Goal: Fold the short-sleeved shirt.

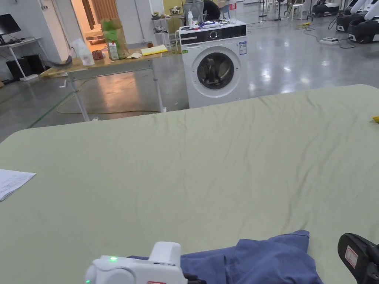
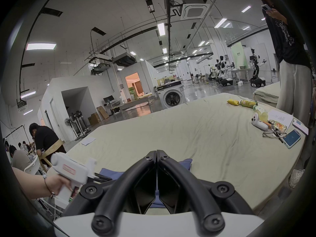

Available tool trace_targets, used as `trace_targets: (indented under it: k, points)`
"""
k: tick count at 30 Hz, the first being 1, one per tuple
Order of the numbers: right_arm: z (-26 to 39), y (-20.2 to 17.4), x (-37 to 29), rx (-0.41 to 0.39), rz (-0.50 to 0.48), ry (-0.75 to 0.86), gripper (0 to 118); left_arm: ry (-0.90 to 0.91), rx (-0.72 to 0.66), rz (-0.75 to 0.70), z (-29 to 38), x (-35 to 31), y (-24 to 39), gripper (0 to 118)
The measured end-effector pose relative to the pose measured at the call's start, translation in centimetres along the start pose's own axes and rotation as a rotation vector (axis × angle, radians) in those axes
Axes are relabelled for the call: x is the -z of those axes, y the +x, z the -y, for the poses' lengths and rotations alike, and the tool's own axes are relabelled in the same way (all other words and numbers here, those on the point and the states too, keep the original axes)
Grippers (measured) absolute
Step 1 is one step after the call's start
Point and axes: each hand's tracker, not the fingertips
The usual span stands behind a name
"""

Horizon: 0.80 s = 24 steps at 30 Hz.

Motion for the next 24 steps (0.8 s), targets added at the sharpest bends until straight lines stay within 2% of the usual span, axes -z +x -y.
trace_targets:
  k: [5,8,10,12,14,17,21,22,23,24]
  points:
    - [-0.1,0.3,0.0,-0.015,0.019,0.0,0,-0.06,-0.017,-0.042,0.1,6.5,1.1,0]
    - [-0.2,0.3,0.0,-0.008,0.025,-0.003,0,-0.013,-0.043,0.001,-0.1,5.8,1.6,0]
    - [-0.2,0.2,0.2,-0.007,0.022,-0.006,0,0.008,-0.075,0.151,-0.1,4.4,1.5,0]
    - [-0.2,-0.1,0.5,-0.013,0.017,-0.012,0,0.015,-0.163,0.353,0.2,2.9,0.8,0]
    - [-0.2,-0.5,0.7,-0.019,0.008,-0.018,0,0.086,-0.19,0.429,0.3,0.7,0.4,0]
    - [-0.4,-1.3,0.9,-0.025,-0.004,-0.018,0,0.212,-0.177,0.428,0.2,-4.0,-1.9,0]
    - [-0.7,-2.2,1.1,-0.043,-0.019,-0.019,0,0.254,-0.27,0.35,1.2,-9.6,-8.8,3]
    - [-0.7,-2.5,1.2,-0.05,-0.022,-0.021,0,0.258,-0.27,0.288,1.6,-10.4,-10.8,15]
    - [-0.7,-2.7,1.3,-0.056,-0.024,-0.024,0,0.255,-0.302,0.257,2.3,-11.2,-12.8,37]
    - [-0.7,-2.9,1.5,-0.06,-0.025,-0.026,0,0.241,-0.336,0.22,2.9,-11.7,-14.6,73]
